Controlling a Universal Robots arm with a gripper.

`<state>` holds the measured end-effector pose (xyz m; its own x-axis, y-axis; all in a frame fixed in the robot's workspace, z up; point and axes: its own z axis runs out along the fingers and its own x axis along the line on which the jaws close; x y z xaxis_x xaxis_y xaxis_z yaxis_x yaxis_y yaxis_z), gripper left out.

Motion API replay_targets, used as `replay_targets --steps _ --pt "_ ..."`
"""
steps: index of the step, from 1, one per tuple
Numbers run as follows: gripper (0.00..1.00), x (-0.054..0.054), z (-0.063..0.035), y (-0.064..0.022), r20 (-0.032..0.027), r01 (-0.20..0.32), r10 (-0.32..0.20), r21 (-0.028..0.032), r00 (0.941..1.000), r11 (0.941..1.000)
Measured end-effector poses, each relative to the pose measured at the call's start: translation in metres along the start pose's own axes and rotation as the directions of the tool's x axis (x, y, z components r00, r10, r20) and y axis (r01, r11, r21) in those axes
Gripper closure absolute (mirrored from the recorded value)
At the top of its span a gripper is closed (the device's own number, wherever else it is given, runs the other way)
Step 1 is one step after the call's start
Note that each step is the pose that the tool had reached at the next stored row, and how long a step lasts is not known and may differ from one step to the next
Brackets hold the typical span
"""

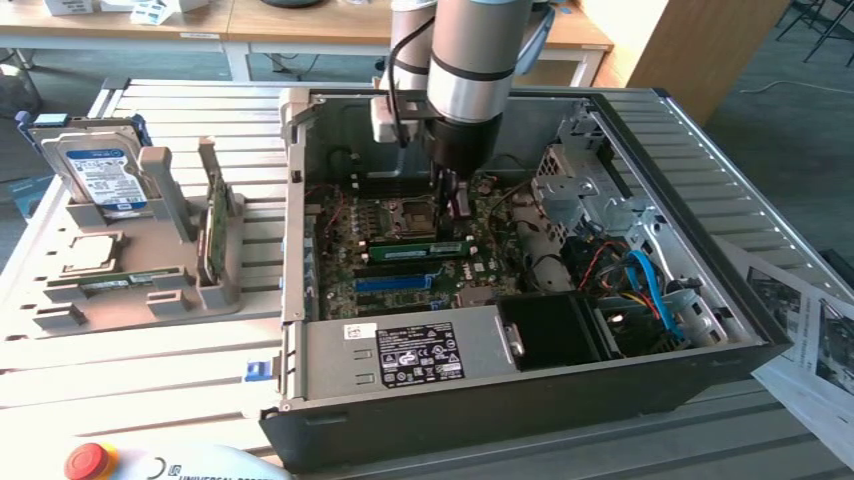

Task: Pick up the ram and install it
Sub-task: 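Insert the ram into the slot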

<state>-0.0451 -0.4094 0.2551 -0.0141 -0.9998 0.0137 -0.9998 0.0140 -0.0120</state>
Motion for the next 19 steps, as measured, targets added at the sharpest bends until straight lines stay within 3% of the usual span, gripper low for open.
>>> replay_targets --steps 19 --pt "0.75 0.001 -0.0568 -0.0007 -0.0019 0.000 0.000 0.0000 1.0000 1.0000"
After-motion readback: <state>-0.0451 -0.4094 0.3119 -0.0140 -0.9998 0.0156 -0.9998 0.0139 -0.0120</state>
